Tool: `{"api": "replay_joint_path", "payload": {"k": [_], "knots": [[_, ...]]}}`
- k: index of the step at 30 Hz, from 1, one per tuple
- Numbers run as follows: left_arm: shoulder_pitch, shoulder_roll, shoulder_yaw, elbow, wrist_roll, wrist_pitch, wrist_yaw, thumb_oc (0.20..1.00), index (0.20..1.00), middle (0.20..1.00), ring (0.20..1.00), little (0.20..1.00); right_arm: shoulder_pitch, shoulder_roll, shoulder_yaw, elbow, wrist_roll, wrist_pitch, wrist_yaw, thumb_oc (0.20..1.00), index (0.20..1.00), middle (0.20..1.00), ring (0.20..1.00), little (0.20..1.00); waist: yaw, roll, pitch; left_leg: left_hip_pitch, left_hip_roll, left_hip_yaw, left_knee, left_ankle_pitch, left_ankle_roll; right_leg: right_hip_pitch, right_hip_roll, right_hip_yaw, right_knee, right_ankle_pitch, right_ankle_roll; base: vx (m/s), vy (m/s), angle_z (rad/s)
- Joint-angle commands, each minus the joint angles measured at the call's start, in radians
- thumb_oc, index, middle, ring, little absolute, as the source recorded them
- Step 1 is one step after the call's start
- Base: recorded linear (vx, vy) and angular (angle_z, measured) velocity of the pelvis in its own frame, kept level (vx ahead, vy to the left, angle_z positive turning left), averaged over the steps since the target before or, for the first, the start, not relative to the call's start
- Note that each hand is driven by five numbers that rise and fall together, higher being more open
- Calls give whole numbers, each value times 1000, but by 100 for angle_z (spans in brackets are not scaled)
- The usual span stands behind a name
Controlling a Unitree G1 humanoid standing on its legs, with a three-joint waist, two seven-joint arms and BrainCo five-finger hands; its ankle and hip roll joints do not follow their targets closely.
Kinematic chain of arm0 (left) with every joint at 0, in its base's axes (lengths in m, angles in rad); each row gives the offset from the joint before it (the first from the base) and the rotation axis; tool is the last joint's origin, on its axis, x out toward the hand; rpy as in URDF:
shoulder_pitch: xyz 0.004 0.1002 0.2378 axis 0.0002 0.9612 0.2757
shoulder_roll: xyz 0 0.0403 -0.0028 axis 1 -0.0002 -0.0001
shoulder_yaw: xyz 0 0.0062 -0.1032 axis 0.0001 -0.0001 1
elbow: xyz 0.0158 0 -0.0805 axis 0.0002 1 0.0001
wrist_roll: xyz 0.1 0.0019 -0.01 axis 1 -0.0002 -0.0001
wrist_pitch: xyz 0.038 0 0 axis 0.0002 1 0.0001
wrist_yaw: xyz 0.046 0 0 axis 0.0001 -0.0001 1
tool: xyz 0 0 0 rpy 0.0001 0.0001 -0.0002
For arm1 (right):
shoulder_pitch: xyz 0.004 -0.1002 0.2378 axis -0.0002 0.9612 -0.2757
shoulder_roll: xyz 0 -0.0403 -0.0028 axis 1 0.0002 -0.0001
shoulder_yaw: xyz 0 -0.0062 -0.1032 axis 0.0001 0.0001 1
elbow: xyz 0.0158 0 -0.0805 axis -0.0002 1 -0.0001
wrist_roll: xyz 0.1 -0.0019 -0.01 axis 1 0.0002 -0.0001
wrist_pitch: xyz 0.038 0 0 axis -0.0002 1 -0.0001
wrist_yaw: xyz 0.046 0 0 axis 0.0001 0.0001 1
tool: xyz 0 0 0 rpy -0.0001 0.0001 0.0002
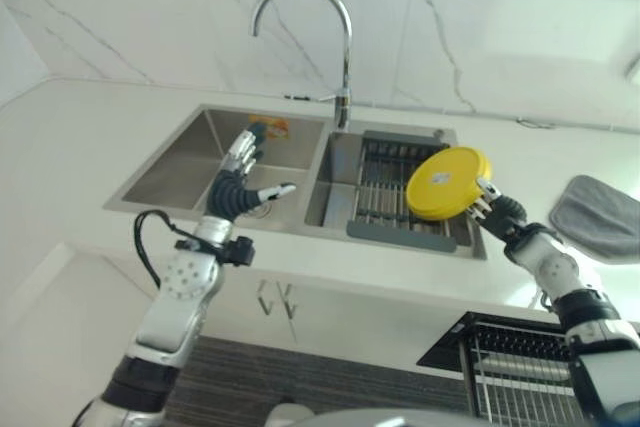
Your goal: Place the dishes in the dishwasher.
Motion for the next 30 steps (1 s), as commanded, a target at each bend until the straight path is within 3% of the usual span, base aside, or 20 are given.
{"api": "replay_joint_path", "payload": {"k": [1, 30], "knots": [[-73, 44, -7, 1, -26, -33, 10, 1000, 1000, 1000, 1000, 1000, -123, -57, 14, 58, 9, -28, 1, 1000, 1000, 1000, 1000, 1000, 36, -11, 1, 38, -71, 57, 5, -93, 47, 42, -3, 18, 8, -91, 2, 0, 0, 0], [-90, 60, -20, 5, -30, -7, -3, 1000, 1000, 1000, 1000, 1000, -199, -81, 39, 180, -44, -24, 31, 1000, 1000, 1000, 1000, 1000, 61, -7, 0, 40, -80, 44, 5, -94, 48, 55, -7, -4, 8, -97, 2, 5, -1, 2]]}}
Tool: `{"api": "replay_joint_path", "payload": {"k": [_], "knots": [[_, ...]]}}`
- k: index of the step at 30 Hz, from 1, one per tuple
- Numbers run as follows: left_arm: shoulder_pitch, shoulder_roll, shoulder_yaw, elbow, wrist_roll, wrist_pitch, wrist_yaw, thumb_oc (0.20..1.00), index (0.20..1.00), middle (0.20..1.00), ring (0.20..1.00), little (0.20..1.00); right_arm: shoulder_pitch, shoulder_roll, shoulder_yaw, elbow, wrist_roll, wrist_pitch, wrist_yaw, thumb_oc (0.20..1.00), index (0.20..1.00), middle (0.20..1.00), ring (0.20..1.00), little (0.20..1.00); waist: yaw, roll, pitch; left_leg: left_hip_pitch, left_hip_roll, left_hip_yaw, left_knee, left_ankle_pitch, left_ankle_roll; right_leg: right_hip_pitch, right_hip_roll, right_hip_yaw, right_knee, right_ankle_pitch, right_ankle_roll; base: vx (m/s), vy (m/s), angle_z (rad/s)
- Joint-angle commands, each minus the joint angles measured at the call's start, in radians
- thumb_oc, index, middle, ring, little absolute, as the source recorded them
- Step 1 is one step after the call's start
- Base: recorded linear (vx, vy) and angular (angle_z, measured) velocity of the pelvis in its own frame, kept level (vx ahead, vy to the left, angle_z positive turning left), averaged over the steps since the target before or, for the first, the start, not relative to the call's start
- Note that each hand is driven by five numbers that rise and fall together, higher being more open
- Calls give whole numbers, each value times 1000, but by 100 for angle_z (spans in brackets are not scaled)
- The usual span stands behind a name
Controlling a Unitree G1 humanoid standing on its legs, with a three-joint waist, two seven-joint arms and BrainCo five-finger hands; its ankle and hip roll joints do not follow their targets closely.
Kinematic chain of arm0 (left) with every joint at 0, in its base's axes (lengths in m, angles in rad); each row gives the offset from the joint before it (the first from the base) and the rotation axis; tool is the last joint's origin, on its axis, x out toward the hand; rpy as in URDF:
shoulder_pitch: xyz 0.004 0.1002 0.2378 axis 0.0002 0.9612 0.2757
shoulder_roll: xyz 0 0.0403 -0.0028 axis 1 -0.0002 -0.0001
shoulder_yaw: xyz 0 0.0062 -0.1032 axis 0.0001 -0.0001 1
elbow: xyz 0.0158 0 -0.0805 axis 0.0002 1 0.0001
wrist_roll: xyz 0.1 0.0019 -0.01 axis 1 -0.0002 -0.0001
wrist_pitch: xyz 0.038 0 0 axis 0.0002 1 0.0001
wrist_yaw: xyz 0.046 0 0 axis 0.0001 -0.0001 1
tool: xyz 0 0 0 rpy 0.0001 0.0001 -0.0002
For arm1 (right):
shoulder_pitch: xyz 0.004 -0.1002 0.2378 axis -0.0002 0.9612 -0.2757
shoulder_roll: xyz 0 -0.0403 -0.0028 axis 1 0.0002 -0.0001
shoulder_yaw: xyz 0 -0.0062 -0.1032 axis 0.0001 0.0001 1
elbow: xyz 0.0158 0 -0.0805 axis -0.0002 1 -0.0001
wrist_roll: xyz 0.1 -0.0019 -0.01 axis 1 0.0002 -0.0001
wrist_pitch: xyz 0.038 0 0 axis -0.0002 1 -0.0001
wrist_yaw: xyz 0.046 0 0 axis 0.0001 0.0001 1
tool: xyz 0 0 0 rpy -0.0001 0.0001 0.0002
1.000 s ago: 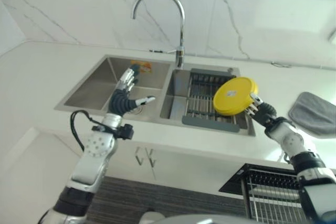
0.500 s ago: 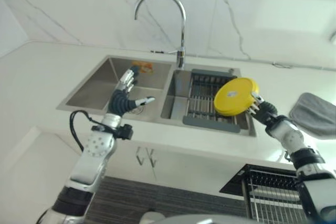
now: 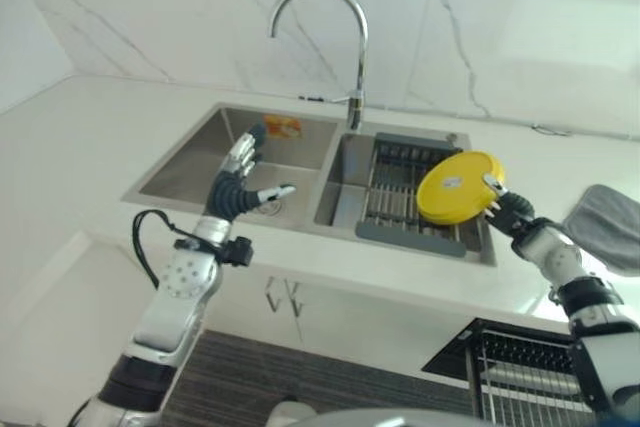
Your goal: Place the dishes in the dishwasher.
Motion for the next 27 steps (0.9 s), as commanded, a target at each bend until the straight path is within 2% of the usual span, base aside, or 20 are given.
{"api": "replay_joint_path", "payload": {"k": [1, 17, 27], "knots": [[-88, 44, -22, 2, -29, -35, -1, 1000, 1000, 1000, 1000, 1000, -120, -57, 38, 45, -6, -26, 19, 1000, 1000, 1000, 1000, 1000, 34, -13, 5, 45, -78, 69, 5, -99, 50, 44, -7, 19, 8, -93, 2, 32, 5, 0], [-100, 57, -35, 4, -43, -19, -4, 1000, 1000, 1000, 1000, 1000, -176, -82, 51, 124, -31, 6, 31, 1000, 1000, 1000, 1000, 1000, 52, -16, 10, 46, -82, 55, 5, -98, 51, 52, -4, 12, 8, -96, 1, 0, 0, 0], [-97, 60, -40, 2, -47, -8, -4, 1000, 1000, 1000, 1000, 1000, -199, -86, 66, 160, -56, 4, 39, 1000, 1000, 1000, 1000, 1000, 60, -15, 11, 46, -83, 53, 5, -96, 50, 56, -5, 8, 8, -98, 1, 16, -1, 0]]}}
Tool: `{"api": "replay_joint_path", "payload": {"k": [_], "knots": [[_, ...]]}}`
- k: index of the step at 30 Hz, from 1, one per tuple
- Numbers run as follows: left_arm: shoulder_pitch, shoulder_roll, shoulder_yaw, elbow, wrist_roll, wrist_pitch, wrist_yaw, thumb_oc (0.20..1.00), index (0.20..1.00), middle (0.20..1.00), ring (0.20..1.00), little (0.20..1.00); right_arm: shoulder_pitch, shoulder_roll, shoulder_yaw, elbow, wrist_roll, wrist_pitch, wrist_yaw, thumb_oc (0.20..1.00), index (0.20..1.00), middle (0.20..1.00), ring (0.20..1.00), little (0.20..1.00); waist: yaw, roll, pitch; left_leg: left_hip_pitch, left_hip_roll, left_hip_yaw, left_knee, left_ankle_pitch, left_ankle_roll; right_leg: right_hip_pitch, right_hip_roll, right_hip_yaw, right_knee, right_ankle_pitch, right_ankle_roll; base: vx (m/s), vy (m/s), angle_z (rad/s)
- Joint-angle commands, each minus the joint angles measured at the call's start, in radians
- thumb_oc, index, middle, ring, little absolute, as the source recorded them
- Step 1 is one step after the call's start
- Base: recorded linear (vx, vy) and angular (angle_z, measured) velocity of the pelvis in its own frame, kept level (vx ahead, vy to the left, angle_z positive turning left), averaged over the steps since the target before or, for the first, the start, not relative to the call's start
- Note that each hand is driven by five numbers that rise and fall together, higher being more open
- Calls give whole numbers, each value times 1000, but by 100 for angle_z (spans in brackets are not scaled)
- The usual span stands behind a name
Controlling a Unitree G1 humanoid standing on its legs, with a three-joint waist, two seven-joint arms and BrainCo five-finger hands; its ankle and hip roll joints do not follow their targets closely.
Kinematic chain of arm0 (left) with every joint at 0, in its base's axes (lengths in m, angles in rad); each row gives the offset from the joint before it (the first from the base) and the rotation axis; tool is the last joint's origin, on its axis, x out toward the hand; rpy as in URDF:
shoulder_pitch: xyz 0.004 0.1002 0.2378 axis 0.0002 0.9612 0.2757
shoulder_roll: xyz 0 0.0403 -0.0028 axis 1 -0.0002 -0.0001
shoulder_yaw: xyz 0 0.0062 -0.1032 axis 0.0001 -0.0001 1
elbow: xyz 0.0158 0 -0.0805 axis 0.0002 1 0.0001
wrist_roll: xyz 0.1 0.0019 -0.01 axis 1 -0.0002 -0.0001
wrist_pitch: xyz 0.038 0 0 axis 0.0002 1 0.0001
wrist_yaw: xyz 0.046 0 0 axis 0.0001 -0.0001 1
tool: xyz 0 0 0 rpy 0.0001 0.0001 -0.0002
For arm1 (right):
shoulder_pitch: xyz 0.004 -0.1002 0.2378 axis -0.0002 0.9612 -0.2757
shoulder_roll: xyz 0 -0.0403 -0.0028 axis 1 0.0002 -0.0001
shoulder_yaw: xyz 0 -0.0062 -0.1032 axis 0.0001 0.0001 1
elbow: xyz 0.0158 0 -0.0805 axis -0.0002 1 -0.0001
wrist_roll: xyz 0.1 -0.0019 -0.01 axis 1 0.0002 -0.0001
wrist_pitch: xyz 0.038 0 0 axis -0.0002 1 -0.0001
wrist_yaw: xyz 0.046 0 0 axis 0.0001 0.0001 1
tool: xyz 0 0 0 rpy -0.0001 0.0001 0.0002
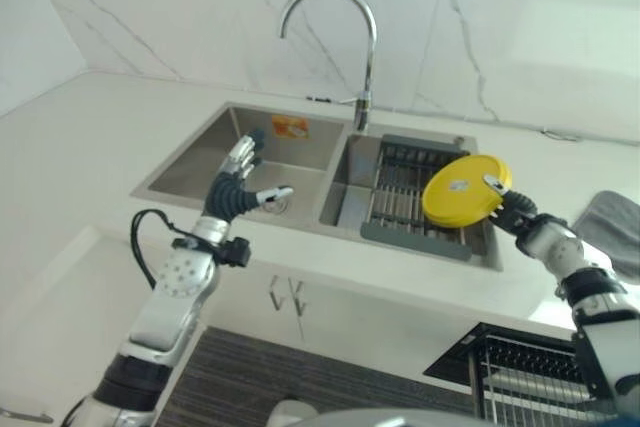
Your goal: Place the dishes in the dishwasher.
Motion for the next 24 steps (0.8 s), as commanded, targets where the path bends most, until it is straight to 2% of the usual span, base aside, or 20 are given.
{"api": "replay_joint_path", "payload": {"k": [1, 24], "knots": [[-96, 39, -37, -4, -16, -36, 3, 1000, 1000, 1000, 1000, 1000, -133, -60, 29, 67, -12, -25, 18, 1000, 1000, 1000, 1000, 1000, 39, -15, 11, 42, -82, 59, 5, -100, 55, 46, -4, 15, 9, -94, -1, 0, 0, 0], [-94, 51, -49, -2, -27, -25, -2, 1000, 1000, 1000, 1000, 1000, -169, -52, 42, 114, -18, -29, 2, 1000, 1000, 1000, 1000, 1000, 59, -12, 15, 39, -87, 41, 5, -97, 58, 52, -7, 3, 9, -95, 0, 4, 0, 2]]}}
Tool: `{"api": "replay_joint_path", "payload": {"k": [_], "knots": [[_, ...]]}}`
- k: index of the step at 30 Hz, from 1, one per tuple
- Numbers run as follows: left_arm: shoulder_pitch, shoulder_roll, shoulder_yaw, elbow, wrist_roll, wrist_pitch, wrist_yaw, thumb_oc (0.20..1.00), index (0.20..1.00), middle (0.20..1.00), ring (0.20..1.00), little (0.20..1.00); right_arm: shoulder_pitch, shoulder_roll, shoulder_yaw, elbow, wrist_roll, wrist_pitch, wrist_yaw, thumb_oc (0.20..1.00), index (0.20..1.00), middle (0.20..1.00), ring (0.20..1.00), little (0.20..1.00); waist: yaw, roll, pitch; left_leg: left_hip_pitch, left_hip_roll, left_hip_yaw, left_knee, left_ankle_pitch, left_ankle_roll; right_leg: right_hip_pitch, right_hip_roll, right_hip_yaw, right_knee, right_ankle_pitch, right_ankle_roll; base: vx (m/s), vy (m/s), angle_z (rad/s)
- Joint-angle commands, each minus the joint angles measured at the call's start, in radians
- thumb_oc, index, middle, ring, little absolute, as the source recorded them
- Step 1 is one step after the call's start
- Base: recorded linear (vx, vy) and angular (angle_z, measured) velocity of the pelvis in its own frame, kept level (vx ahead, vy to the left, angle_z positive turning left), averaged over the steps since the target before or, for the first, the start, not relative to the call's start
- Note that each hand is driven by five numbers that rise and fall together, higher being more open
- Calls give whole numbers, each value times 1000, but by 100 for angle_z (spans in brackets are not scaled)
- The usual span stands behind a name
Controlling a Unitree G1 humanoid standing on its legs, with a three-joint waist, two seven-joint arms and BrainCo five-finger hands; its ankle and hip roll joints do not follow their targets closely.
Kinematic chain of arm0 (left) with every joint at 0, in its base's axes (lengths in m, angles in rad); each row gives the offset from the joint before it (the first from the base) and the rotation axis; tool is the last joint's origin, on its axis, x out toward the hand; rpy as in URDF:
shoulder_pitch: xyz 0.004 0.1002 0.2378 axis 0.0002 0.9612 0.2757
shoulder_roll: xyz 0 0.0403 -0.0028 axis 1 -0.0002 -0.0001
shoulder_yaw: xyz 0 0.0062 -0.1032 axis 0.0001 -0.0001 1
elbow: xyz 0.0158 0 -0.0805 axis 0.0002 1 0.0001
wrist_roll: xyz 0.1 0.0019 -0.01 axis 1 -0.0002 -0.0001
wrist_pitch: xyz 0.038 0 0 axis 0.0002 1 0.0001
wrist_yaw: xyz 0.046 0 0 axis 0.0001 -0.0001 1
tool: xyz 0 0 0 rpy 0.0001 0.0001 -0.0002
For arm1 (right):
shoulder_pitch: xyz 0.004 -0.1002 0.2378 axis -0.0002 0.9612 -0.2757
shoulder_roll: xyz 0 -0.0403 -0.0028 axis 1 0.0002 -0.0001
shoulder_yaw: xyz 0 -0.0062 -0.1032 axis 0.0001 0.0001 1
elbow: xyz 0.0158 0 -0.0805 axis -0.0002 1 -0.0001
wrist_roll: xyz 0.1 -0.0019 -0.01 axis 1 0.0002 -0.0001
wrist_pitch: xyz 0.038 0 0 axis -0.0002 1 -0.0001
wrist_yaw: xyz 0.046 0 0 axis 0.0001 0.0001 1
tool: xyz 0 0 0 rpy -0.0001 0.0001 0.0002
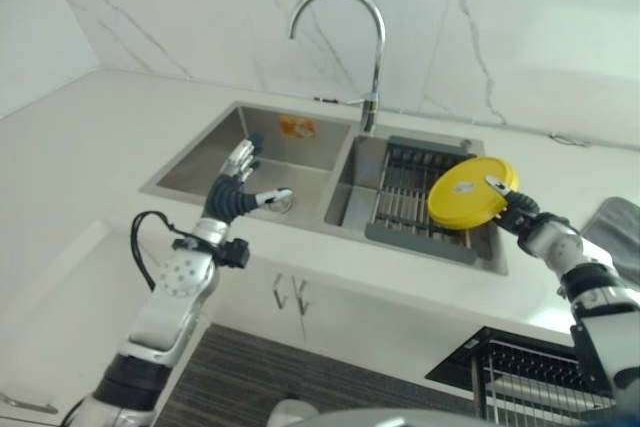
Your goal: Place the dishes in the dishwasher.
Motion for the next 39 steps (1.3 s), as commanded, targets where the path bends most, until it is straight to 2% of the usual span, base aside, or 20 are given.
{"api": "replay_joint_path", "payload": {"k": [1, 12, 13, 14, 15, 16, 20, 22, 25, 28, 30, 32, 37, 39], "knots": [[-98, 50, -49, -23, -28, -29, 0, 1000, 1000, 1000, 1000, 1000, -141, -50, 40, 51, -4, -29, 1, 1000, 1000, 1000, 1000, 1000, 55, -13, 16, 40, -86, 62, 5, -97, 58, 37, -7, 25, 9, -89, -2, 0, 0, 0], [-90, 50, -50, -29, -28, -22, -5, 1000, 1000, 1000, 1000, 1000, -158, -49, 52, 79, -29, -43, -5, 1000, 1000, 1000, 1000, 1000, 67, -13, 18, 35, -89, 49, 5, -93, 58, 37, -10, 17, 9, -89, -1, 0, 0, 0], [-92, 54, -52, -29, -32, -20, -5, 1000, 1000, 1000, 1000, 1000, -160, -53, 52, 84, -50, -51, 2, 827, 827, 827, 827, 827, 68, -12, 19, 34, -90, 48, 5, -93, 58, 37, -10, 15, 9, -89, 0, 0, 0, 0], [-92, 54, -54, -28, -32, -22, -4, 1000, 1000, 1000, 1000, 1000, -163, -53, 56, 87, -59, -66, 2, 570, 570, 570, 570, 570, 69, -12, 20, 34, -90, 47, 5, -93, 58, 37, -11, 14, 9, -88, 0, 0, 0, 0], [-92, 53, -55, -28, -31, -20, -4, 1000, 1000, 1000, 1000, 1000, -167, -55, 60, 86, -64, -83, -10, 464, 464, 464, 464, 464, 70, -11, 21, 32, -91, 45, 5, -91, 58, 37, -11, 13, 9, -88, 1, 0, 0, 0], [-93, 55, -56, -27, -33, -21, -4, 1000, 1000, 1000, 1000, 1000, -170, -56, 61, 84, -74, -97, -21, 200, 200, 200, 200, 200, 72, -11, 21, 31, -91, 44, 5, -90, 57, 36, -11, 12, 9, -87, 2, -12, 6, 5], [-91, 52, -66, -23, -31, -19, -3, 1000, 1000, 1000, 1000, 1000, -186, -59, 75, 90, -132, -146, -48, 200, 200, 200, 200, 200, 77, -9, 20, 28, -91, 40, 5, -90, 57, 35, -12, 10, 9, -88, 4, -5, 17, 12], [-79, 46, -73, -22, -29, -21, 0, 1000, 1000, 1000, 1000, 1000, -195, -59, 74, 77, -97, -160, -74, 200, 200, 200, 200, 200, 79, -6, 19, 27, -91, 37, 5, -88, 57, 34, -12, 10, 9, -88, 3, -8, 40, 11], [-76, 47, -81, -14, -36, -32, 4, 1000, 1000, 1000, 1000, 1000, -188, -37, 64, 64, -64, -156, -56, 200, 200, 200, 200, 200, 78, -1, 25, 23, -91, 36, 5, -87, 57, 31, -13, 12, 9, -88, 4, -48, 44, 2], [-71, 44, -80, -13, -36, -39, 4, 1000, 1000, 1000, 1000, 1000, -180, -27, 67, 55, -37, -184, -60, 200, 200, 200, 200, 200, 80, -1, 25, 22, -89, 38, 5, -86, 56, 30, -13, 11, 9, -87, 5, -49, 39, -1], [-67, 40, -82, -13, -37, -43, 8, 1000, 1000, 1000, 1000, 1000, -168, -11, 49, 38, -1, -246, -102, 200, 200, 200, 200, 200, 79, 0, 23, 24, -90, 39, 5, -87, 57, 31, -14, 10, 9, -87, 5, -47, 47, 0], [-69, 34, -88, -13, -37, -48, 14, 1000, 1000, 1000, 1000, 1000, -165, 6, 22, 15, 43, -279, -135, 200, 200, 200, 200, 200, 75, 2, 20, 25, -90, 41, 5, -89, 58, 30, -15, 9, 9, -86, 6, -64, 42, 0], [-69, 23, -95, -14, -31, -63, 27, 1000, 1000, 1000, 1000, 1000, -132, 43, -14, -61, 132, -331, -175, 200, 200, 200, 200, 200, 66, 3, 15, 28, -89, 49, 5, -92, 59, 28, -16, 7, 9, -85, 5, -74, 26, 0], [-66, 23, -91, -15, -33, -73, 25, 1000, 1000, 1000, 1000, 1000, -113, 47, -21, -109, 104, -344, -183, 200, 200, 200, 200, 200, 61, 2, 14, 29, -88, 53, 5, -92, 59, 27, -15, 7, 9, -85, 3, -94, 8, 1]]}}
